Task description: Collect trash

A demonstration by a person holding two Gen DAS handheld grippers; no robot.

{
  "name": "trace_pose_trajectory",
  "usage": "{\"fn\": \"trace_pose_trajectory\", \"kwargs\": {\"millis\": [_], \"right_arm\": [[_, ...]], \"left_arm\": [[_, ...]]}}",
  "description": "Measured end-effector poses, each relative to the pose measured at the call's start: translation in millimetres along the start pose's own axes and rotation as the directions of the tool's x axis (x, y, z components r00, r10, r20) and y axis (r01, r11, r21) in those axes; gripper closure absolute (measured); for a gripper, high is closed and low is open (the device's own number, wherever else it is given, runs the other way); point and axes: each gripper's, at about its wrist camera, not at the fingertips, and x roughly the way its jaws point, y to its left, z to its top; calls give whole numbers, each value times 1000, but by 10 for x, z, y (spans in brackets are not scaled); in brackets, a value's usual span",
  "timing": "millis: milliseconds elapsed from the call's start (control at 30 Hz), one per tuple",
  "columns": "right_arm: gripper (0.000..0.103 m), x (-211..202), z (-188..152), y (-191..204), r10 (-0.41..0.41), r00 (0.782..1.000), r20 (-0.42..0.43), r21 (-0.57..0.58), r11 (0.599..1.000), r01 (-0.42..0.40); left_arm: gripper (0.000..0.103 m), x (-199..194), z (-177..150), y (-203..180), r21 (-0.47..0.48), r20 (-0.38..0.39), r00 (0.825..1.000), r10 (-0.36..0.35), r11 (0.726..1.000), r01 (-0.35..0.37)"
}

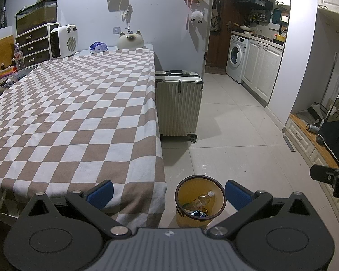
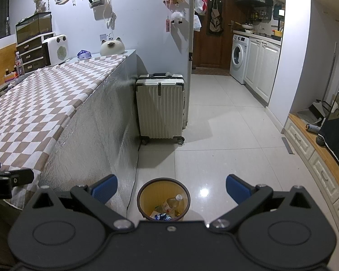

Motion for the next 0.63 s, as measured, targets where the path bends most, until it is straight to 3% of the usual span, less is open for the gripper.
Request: {"fn": "trace_pose_trajectory", "kwargs": {"millis": [633], "right_arm": [[0,-8,-11,-24,-1,1000,-4,8,1000,1]], "left_arm": [[0,-27,30,-18,-13,0,1000,-4,1000,4]]}}
